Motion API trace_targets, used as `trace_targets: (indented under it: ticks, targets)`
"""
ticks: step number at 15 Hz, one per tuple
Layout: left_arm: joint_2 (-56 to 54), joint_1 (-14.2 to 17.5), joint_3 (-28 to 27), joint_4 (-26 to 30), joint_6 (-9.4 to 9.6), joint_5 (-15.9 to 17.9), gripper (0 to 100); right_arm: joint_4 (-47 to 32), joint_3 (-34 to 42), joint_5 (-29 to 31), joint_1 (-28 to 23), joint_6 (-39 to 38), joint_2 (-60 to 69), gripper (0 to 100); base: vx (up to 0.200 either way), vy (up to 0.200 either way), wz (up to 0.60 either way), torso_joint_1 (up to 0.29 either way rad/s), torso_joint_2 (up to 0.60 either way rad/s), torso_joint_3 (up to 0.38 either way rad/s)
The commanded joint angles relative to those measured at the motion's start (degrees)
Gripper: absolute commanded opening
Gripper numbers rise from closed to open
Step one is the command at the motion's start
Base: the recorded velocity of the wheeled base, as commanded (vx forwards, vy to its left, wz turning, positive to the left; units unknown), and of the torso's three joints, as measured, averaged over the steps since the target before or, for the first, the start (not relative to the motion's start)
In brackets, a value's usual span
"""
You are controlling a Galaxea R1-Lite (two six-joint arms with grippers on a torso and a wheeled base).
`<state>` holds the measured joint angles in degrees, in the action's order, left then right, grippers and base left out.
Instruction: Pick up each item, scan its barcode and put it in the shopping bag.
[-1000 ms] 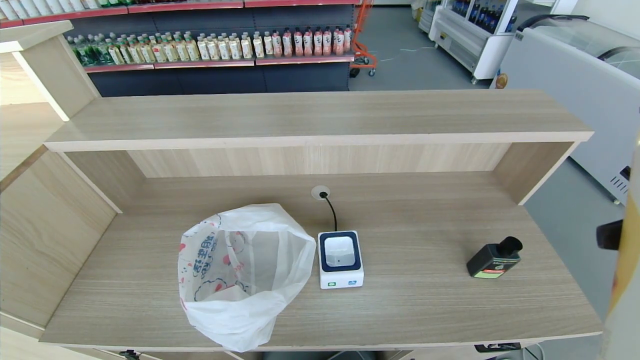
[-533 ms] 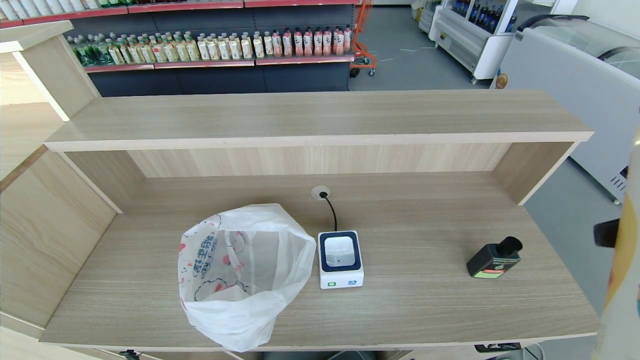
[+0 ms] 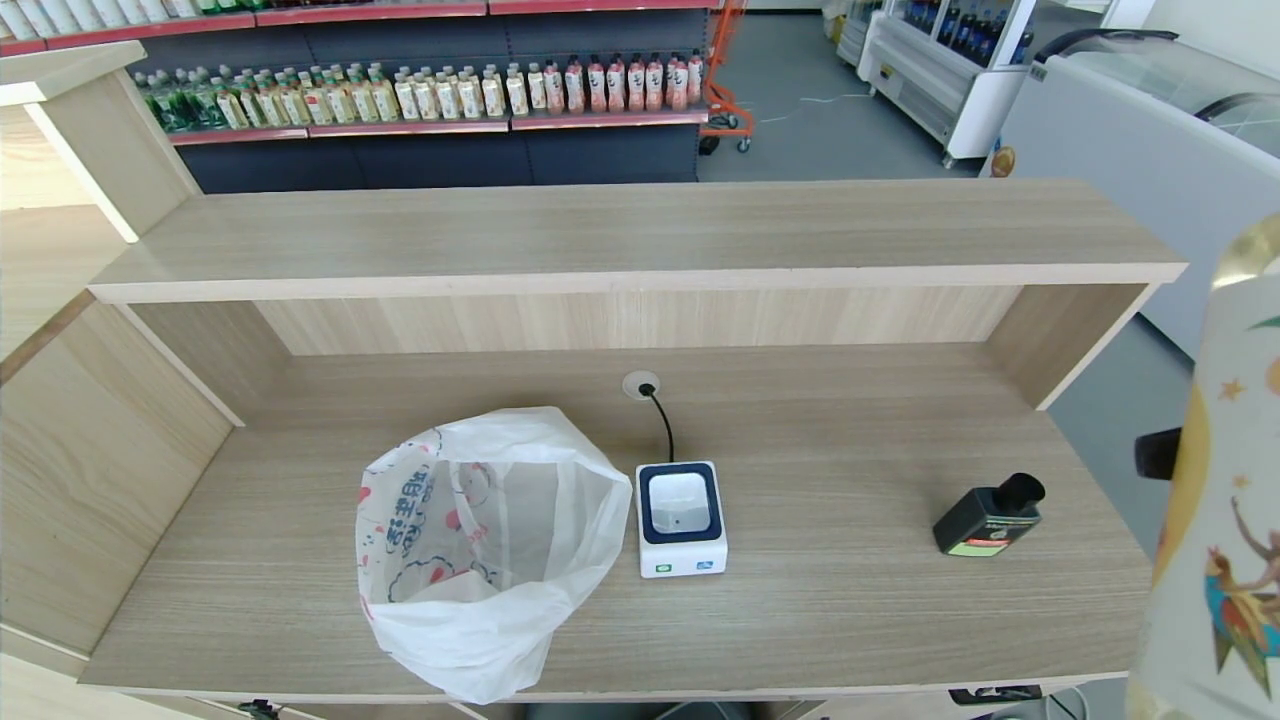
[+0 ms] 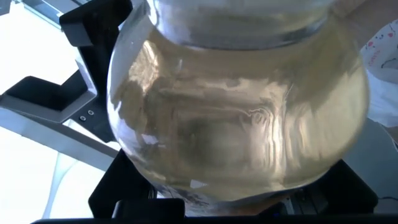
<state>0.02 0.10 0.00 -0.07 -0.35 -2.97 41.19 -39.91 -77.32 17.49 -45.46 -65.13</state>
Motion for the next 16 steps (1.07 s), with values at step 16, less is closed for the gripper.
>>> trace_targets:
  ticks: [16]
  targets:
    - [-0.02,-0.01,0.00,-0.01,0.00,-0.01,100,-27.57,-5.97,70.56,0.52,64.97,-14.58,0,0.000,0.000,0.00,0.000,0.00,0.000]
